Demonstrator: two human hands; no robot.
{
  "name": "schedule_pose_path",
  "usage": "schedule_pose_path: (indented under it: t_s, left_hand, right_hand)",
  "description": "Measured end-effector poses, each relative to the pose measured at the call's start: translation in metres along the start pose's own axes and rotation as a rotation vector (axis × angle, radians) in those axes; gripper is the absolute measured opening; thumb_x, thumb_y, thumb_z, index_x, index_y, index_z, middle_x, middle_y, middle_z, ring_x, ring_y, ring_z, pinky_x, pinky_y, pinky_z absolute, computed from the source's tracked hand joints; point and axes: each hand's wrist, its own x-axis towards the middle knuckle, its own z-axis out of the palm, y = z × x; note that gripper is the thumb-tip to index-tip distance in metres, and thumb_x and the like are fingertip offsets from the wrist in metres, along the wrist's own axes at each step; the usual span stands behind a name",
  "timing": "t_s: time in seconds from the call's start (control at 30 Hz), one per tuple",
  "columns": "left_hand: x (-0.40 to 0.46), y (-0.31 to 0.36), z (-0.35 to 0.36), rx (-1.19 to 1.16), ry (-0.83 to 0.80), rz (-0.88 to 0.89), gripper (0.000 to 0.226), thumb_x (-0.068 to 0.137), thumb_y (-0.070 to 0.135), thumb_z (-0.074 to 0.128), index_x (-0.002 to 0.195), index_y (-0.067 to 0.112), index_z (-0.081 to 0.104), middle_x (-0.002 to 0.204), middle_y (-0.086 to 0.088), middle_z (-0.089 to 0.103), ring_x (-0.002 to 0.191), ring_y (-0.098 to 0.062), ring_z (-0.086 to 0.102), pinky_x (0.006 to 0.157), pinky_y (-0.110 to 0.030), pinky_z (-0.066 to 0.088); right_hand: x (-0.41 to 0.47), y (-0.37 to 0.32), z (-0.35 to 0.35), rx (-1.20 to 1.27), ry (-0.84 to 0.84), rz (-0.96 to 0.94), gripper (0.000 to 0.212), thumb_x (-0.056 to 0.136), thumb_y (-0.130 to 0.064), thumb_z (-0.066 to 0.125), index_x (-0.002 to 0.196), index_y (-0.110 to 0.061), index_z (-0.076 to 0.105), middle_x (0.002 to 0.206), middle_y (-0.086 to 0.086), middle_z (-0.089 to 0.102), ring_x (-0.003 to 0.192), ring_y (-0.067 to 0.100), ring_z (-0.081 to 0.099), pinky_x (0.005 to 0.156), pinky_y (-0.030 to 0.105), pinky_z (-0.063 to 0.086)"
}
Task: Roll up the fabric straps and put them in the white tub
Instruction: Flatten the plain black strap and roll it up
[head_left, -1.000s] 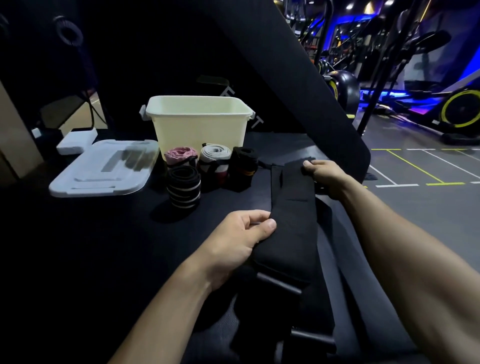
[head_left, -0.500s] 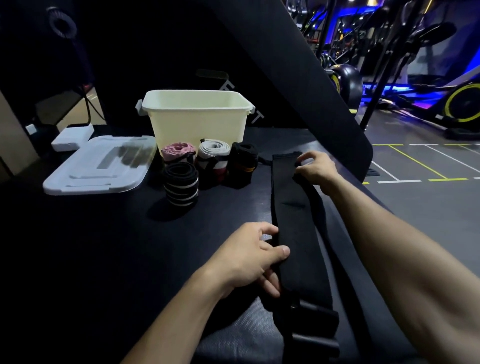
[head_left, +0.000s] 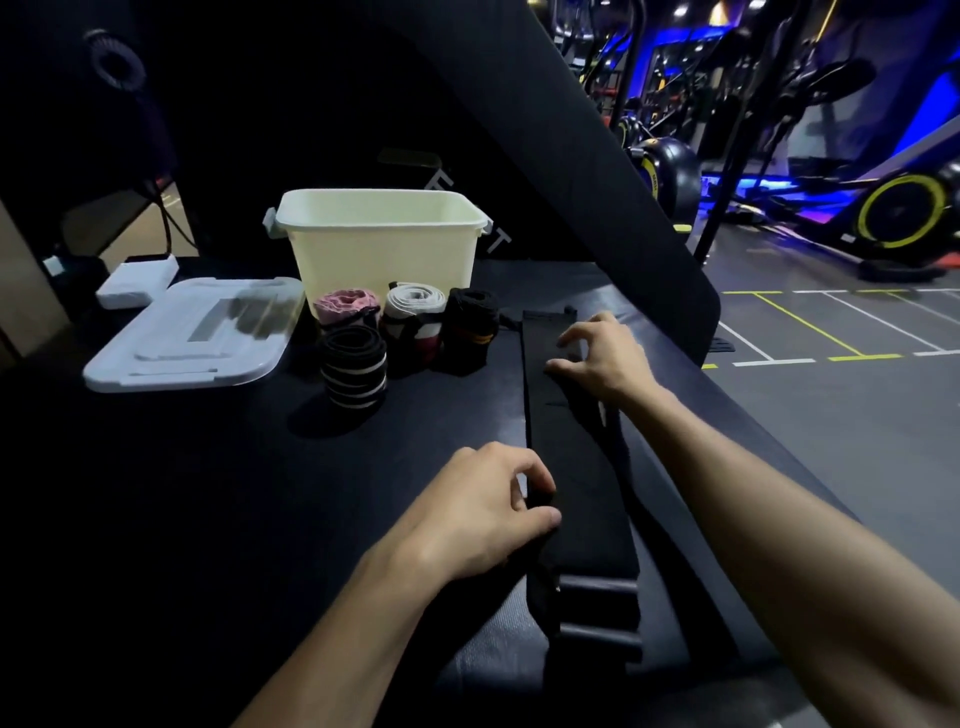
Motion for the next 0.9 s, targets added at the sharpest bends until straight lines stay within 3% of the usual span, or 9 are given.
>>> schedule_pose_path:
  t_s: [0.1,0.2,0.37,0.5,0.57,0.67,0.9]
  left_hand:
    - [-0.010,-0.001,-0.003,0.078,-0.015,0.079,0.020,0.087,0.038,0.077,0.107,0.035,0.073,0.072,0.009,0.070,0.062,-0.002,0.064,0.062,-0.017,0.051]
    - [-0.023,-0.001,-0.006,0.097,0.035,0.175,0.016,0.090,0.037,0.075,0.106,0.037,0.075,0.086,0.011,0.067,0.074,0.001,0.058,0.070,-0.010,0.043]
    - [-0.047,0.004,0.004,0.018,-0.007,0.250,0.018,0.099,0.043,0.063,0.110,0.038,0.077,0.101,0.015,0.058,0.082,-0.001,0.057,0.075,-0.012,0.041]
    - [-0.064,0.005,0.015,0.106,-0.050,0.285,0.027,0.101,0.045,0.059,0.123,0.038,0.072,0.108,0.018,0.055,0.100,0.004,0.052,0.085,-0.010,0.039]
    - [-0.069,0.004,0.020,0.128,0.025,0.295,0.025,0.100,0.041,0.061,0.123,0.037,0.071,0.107,0.020,0.055,0.101,0.003,0.052,0.086,-0.012,0.040]
    - [-0.076,0.005,0.028,0.109,0.141,0.309,0.018,0.097,0.032,0.068,0.114,0.035,0.073,0.104,0.020,0.060,0.098,-0.001,0.058,0.087,-0.020,0.048]
    - [-0.087,0.012,0.037,0.013,0.164,0.269,0.017,0.092,0.022,0.072,0.103,0.035,0.071,0.095,0.016,0.073,0.092,-0.002,0.069,0.084,-0.025,0.054]
  right_hand:
    - [-0.049,-0.010,-0.014,0.132,0.038,-0.102,0.025,0.077,-0.046,0.083,0.092,-0.029,0.075,0.099,-0.002,0.056,0.093,0.018,0.059,0.078,0.031,0.047]
    - [-0.107,-0.018,-0.027,0.240,0.052,-0.164,0.025,0.075,-0.041,0.086,0.091,-0.026,0.075,0.092,-0.005,0.059,0.076,0.004,0.057,0.069,0.023,0.042]
    - [-0.192,-0.020,-0.042,0.332,0.097,-0.168,0.027,0.077,-0.044,0.084,0.096,-0.030,0.072,0.098,-0.011,0.063,0.085,0.002,0.061,0.069,0.011,0.040]
    - [-0.248,-0.028,-0.057,0.281,0.273,-0.202,0.026,0.086,-0.046,0.076,0.084,-0.026,0.059,0.085,-0.014,0.055,0.076,0.003,0.057,0.064,0.019,0.043]
    - [-0.277,-0.034,-0.057,0.194,0.273,-0.248,0.034,0.092,-0.056,0.063,0.078,-0.026,0.054,0.076,-0.015,0.051,0.069,0.001,0.052,0.061,0.021,0.039]
    - [-0.305,-0.038,-0.041,0.029,0.234,-0.242,0.041,0.093,-0.067,0.048,0.085,-0.029,0.058,0.080,-0.014,0.056,0.071,0.004,0.054,0.060,0.023,0.039]
    - [-0.325,-0.035,-0.027,0.082,0.306,-0.328,0.025,0.089,-0.051,0.064,0.095,-0.026,0.063,0.086,-0.010,0.058,0.076,0.014,0.059,0.060,0.033,0.052]
